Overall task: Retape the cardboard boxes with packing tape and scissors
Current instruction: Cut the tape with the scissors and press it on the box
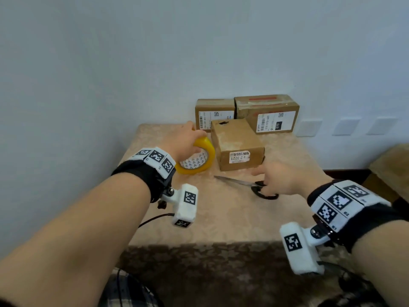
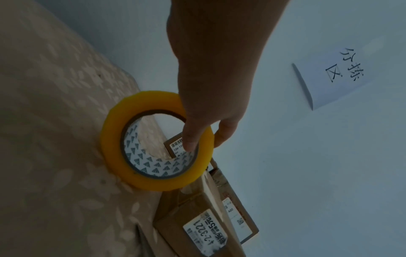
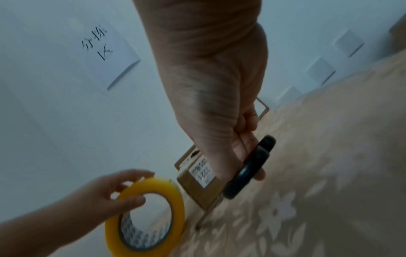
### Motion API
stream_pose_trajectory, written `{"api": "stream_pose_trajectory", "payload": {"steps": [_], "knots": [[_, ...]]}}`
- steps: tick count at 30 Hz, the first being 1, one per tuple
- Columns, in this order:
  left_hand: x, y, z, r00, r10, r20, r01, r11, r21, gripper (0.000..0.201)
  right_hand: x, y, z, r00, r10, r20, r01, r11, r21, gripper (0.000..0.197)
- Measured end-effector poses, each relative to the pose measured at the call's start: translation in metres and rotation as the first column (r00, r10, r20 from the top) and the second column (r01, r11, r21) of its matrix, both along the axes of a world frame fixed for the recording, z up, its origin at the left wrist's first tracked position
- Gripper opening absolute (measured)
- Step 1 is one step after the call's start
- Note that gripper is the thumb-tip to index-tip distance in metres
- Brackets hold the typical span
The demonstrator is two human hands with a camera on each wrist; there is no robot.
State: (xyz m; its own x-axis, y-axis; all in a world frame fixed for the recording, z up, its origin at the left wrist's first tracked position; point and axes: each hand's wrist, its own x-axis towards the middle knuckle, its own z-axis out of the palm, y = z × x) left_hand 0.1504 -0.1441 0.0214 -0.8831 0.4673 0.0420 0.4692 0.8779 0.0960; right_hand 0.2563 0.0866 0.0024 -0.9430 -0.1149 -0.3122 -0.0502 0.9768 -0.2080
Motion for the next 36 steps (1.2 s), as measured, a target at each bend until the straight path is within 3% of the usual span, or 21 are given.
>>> {"api": "stream_pose_trajectory", "payload": {"steps": [4,5,7,9,12,15,20,24,36], "knots": [[0.003,-0.003,0.002,1.000,0.010,0.019,-0.011,0.999,0.041,0.051,0.015,0.030,0.018,0.993,-0.110,-0.043,0.099,0.974,-0.203,0.038],[0.004,-0.004,0.002,1.000,0.016,0.019,-0.017,0.999,0.051,0.051,0.017,0.033,0.021,0.984,-0.169,-0.064,0.138,0.932,-0.334,0.034],[0.005,-0.005,0.003,1.000,0.022,0.022,-0.023,0.998,0.063,0.050,0.015,0.029,0.025,0.957,-0.272,-0.101,0.151,0.764,-0.627,0.035],[0.005,-0.006,0.004,0.999,0.025,0.024,-0.026,0.998,0.052,0.050,0.003,0.010,0.024,0.909,-0.398,-0.125,0.173,0.632,-0.756,0.038],[0.002,-0.005,0.007,0.999,0.026,0.028,-0.027,1.000,0.016,0.050,-0.030,-0.028,0.012,0.783,-0.542,-0.304,0.204,0.686,-0.698,0.019],[-0.004,-0.003,0.007,0.999,0.010,0.048,-0.011,0.999,0.036,0.052,-0.056,-0.057,-0.002,0.737,-0.584,-0.340,0.284,0.724,-0.628,0.031],[-0.014,-0.001,0.003,0.997,-0.072,0.030,0.071,0.996,0.048,0.047,-0.077,-0.073,-0.014,0.731,-0.535,-0.423,0.366,0.832,-0.418,0.043],[-0.017,-0.001,0.004,0.989,-0.123,0.081,0.120,0.992,0.044,0.053,-0.087,-0.072,-0.022,0.736,-0.526,-0.426,0.357,0.836,-0.416,0.041],[-0.019,0.007,0.028,0.969,-0.185,0.166,0.221,0.947,-0.233,0.048,-0.088,-0.059,-0.022,0.791,-0.483,-0.377,0.316,0.849,-0.424,0.043]]}}
